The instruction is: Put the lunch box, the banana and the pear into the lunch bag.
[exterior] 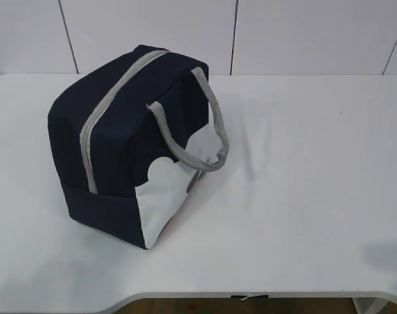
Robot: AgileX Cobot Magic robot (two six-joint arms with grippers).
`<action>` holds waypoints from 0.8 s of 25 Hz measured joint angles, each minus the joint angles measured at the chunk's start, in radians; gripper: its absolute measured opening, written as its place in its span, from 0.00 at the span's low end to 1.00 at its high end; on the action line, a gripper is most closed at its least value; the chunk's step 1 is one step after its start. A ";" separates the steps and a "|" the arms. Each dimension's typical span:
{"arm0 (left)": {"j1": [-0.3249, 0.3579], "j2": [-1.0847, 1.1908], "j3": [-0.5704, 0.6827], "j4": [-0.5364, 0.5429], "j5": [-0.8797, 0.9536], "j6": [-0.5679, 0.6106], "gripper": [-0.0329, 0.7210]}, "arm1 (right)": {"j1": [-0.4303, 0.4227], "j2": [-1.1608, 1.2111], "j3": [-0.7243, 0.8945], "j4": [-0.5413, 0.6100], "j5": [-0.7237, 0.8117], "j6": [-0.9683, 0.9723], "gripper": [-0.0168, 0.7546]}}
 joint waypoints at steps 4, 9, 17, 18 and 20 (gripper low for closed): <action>0.000 0.000 0.000 0.000 0.000 0.000 0.34 | 0.000 0.000 0.000 0.000 0.000 0.016 0.51; 0.000 0.000 0.000 0.000 0.000 0.000 0.34 | 0.000 0.000 0.000 0.000 0.000 0.020 0.51; 0.000 0.000 0.000 0.000 0.000 0.000 0.34 | 0.000 0.000 0.000 0.008 0.000 0.041 0.51; 0.000 0.000 0.000 0.000 0.000 0.000 0.34 | 0.000 0.000 0.000 0.009 0.000 0.041 0.51; 0.000 0.000 0.000 0.000 0.000 0.000 0.34 | 0.000 0.000 0.000 0.014 0.000 0.041 0.51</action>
